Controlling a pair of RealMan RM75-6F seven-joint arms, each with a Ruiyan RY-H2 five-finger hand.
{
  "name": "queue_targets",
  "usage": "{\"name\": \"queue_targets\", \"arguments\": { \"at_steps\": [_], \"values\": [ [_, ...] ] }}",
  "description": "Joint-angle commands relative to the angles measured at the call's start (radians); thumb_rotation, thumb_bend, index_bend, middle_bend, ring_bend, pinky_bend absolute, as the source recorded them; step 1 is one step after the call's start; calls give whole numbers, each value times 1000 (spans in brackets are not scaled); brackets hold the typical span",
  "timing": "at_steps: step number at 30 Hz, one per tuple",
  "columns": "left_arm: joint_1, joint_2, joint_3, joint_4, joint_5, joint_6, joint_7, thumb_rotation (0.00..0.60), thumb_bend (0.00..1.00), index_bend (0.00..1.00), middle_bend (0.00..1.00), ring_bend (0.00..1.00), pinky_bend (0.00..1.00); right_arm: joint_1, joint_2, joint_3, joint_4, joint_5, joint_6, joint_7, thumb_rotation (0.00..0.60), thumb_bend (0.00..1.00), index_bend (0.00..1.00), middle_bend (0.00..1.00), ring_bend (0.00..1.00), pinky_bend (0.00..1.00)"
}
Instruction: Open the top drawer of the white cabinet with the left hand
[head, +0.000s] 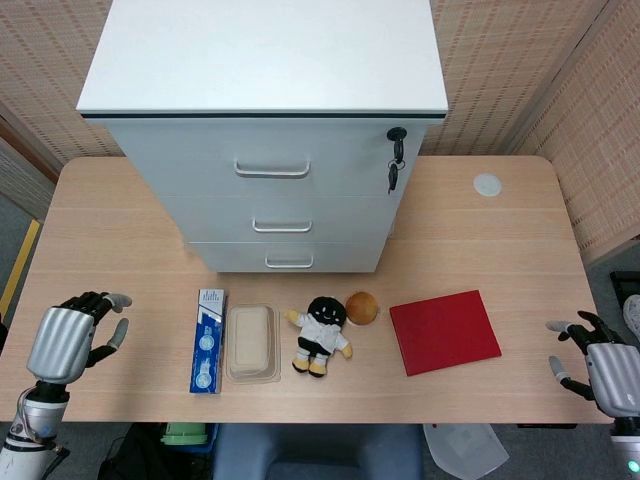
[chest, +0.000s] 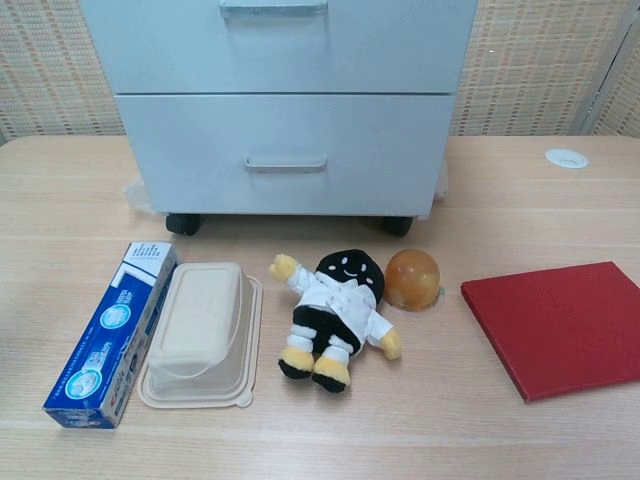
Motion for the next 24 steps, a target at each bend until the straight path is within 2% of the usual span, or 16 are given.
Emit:
{"name": "queue_targets", "arguments": {
  "at_steps": [1,3,8,10,15,19,24],
  "values": [
    [-44,-27,-52,14,18,21,-19,600,409,430,650,585,807,4,-3,-1,1,-1,-6,-2,600,322,318,421,347,333],
    [-82,-53,-97,29,28,39,-25,600,409,439,697,629,858,7,-6,-1,1,-2,-12,-3,600,322,318,421,347,333],
    [-156,-80,-164,52,34,35,-16,600,405,458,803,732,962,9,-6,-2,0,2,-16,-7,600,322,318,421,347,333],
    [-185,-95,-190,62,27,31,-14,600,370,469,854,782,992,10,-7,-3,1,4,-19,-8,600,322,318,421,347,333],
    [-246,-136,-236,80,6,26,-5,600,234,482,932,854,1000,13,-9,-4,0,3,-24,-11,600,322,318,421,347,334],
    [-288,-161,-265,88,1,30,2,600,229,485,992,917,1000,14,-8,-3,-5,3,-24,-15,600,322,318,421,347,333],
    [-334,-184,-297,99,-9,39,2,600,229,482,1000,949,1000,16,-10,-4,-7,7,-30,-20,600,322,318,421,347,333]
  ]
}}
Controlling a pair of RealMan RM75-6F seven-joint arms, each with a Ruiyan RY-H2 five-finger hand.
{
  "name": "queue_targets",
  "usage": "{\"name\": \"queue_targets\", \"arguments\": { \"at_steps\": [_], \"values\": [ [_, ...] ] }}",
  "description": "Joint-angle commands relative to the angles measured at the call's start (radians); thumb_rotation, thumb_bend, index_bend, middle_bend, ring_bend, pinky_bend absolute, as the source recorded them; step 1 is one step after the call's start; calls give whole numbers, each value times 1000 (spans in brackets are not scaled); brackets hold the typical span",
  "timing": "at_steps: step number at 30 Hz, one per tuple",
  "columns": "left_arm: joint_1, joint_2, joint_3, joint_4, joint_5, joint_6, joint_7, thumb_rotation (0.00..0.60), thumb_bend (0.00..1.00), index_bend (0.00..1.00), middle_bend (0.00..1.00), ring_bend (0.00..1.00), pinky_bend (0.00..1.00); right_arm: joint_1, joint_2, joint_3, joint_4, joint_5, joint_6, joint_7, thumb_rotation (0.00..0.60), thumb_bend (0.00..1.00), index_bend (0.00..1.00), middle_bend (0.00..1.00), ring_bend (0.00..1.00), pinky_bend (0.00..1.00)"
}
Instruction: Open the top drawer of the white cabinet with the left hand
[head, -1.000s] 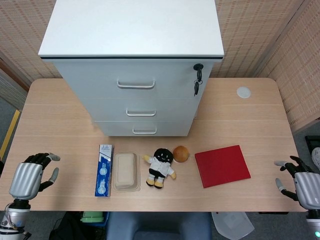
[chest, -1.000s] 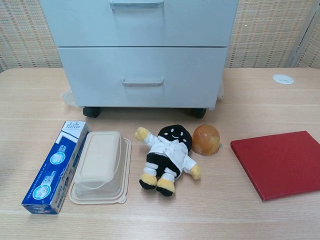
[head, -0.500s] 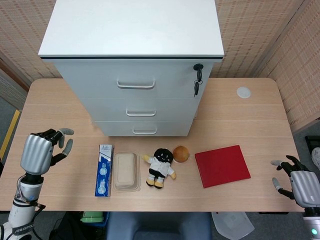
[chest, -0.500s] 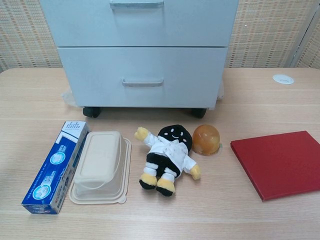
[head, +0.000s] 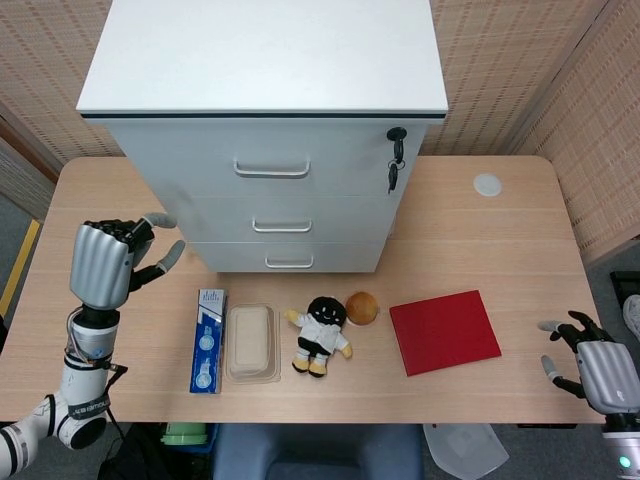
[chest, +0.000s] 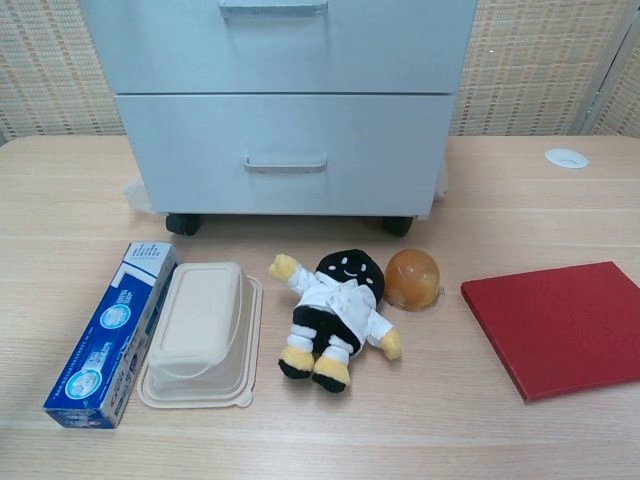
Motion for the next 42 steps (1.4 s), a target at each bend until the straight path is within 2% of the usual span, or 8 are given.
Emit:
{"name": "queue_targets", "arguments": {
  "at_steps": [1,9,23,42],
  "values": [
    [-27,-22,-23,12,-3,18,-8,600,229,483,1000,955,1000,1,-2,0,0,2,-4,-2,600,322,318,421,347,333],
    [-122,-97,-69,94,-8,40,-26,600,229,500,1000,986,1000,7,-6,-1,2,2,-12,-2,600,322,318,421,347,333],
    [-244,-160,-119,183,-51,39,-26,600,229,520,1000,1000,1000,6,-11,-2,14,11,-16,10,600,322,318,421,347,333],
    [-348,-205,-123,212,-116,7,25,600,229,537,1000,1000,1000,1,-19,-5,42,18,-16,38,600,322,318,421,347,333]
  ]
}}
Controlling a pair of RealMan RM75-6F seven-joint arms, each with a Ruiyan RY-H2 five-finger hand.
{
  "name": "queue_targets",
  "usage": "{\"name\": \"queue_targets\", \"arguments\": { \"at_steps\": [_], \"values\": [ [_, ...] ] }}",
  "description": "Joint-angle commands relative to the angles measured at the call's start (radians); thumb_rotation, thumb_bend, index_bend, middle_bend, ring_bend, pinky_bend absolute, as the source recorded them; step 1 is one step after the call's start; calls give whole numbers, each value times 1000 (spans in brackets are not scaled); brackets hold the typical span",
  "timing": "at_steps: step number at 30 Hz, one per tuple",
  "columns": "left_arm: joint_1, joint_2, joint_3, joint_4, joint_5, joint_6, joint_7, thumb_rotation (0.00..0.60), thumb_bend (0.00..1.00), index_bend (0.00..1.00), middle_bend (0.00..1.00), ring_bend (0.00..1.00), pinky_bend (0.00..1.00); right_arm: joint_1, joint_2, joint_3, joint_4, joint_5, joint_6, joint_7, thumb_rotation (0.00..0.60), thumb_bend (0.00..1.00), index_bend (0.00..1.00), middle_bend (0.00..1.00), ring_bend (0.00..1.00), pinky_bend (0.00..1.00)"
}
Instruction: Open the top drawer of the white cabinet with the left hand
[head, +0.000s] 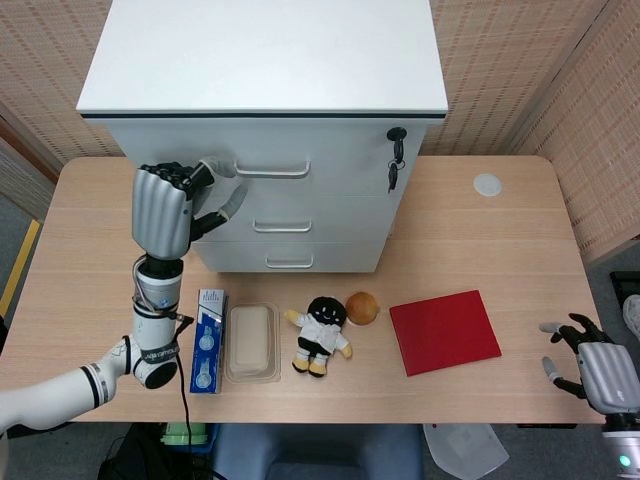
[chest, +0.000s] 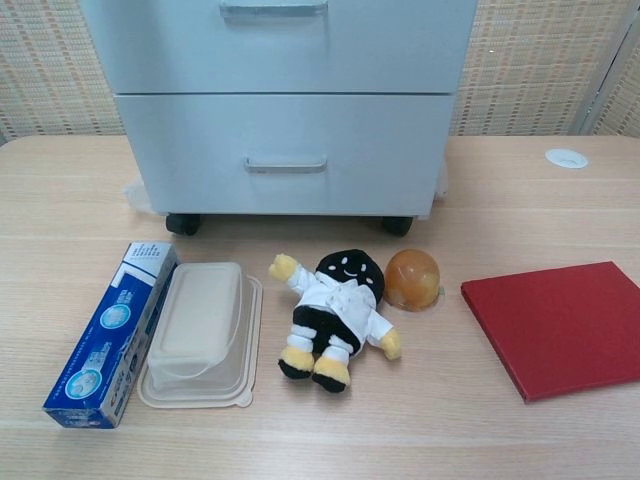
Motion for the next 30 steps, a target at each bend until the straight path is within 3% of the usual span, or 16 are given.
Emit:
{"name": "queue_targets", "arguments": {
  "at_steps": [1,30],
  "values": [
    [-14,-11,0,10,-10,-2,8,600,229,538,1000,1000,1000,-2,0,0,4,1,1,4,600,322,318,421,347,333],
    [-70,-44,8,88,-57,28,12,600,297,572,1000,1000,1000,-10,0,0,16,8,3,17,600,322,318,421,348,333]
  ]
}}
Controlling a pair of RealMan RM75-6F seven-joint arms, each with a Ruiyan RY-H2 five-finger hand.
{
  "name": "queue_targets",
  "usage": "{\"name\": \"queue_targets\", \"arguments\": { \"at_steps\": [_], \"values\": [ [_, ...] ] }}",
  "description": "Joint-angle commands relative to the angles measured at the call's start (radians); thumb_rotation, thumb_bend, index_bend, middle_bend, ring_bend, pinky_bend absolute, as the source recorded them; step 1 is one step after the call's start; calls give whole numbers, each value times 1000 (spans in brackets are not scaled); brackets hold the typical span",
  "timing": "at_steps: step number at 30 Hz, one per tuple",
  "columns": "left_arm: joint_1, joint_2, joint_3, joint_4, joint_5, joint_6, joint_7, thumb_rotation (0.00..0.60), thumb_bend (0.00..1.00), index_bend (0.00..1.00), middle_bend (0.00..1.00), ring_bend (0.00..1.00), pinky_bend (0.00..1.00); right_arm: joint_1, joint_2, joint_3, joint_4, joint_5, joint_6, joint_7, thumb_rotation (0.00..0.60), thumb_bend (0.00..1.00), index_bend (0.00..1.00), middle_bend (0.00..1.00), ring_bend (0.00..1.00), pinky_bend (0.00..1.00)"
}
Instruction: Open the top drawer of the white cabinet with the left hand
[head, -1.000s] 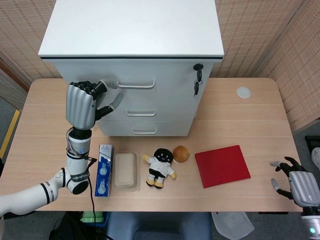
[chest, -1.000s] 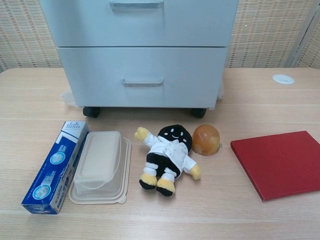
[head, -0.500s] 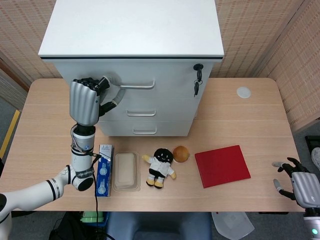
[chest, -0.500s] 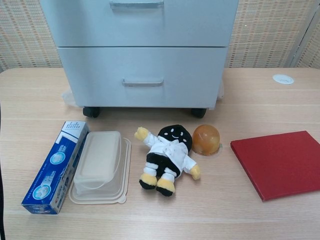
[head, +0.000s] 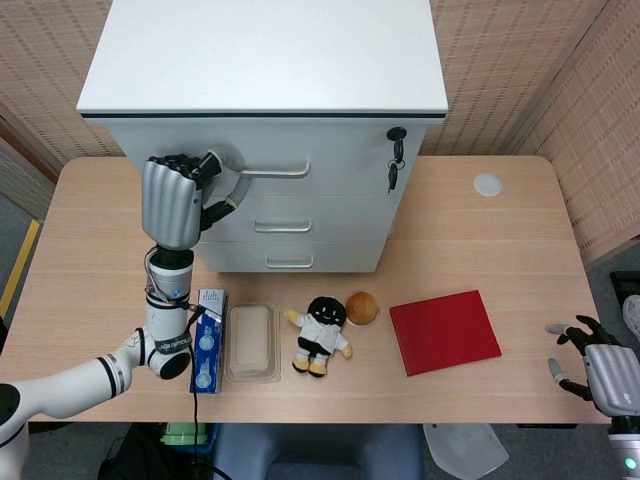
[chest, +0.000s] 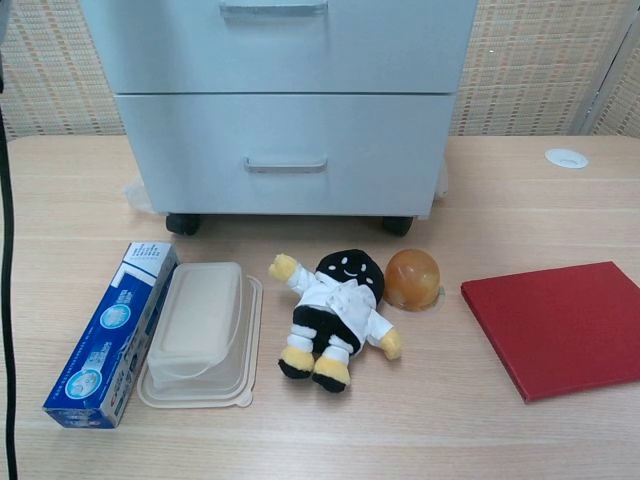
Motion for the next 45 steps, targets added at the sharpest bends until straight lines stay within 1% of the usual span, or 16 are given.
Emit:
{"name": "queue_targets", "arguments": {
  "at_steps": [1,6,45],
  "values": [
    [-2,-1,3,2,-1,1,1,600,300,574,1000,1000,1000,0,0,0,1,0,-1,0,600,322,318,421,347,333],
    [-7,-3,6,6,-5,4,2,600,318,581,1000,1000,1000,0,0,1,1,2,-3,0,600,322,318,421,347,333],
    [10,12,37,-65,19,55,33,600,325,609,1000,1000,1000,-4,-1,1,2,4,-2,-2,600,322,318,421,347,334]
  ]
}}
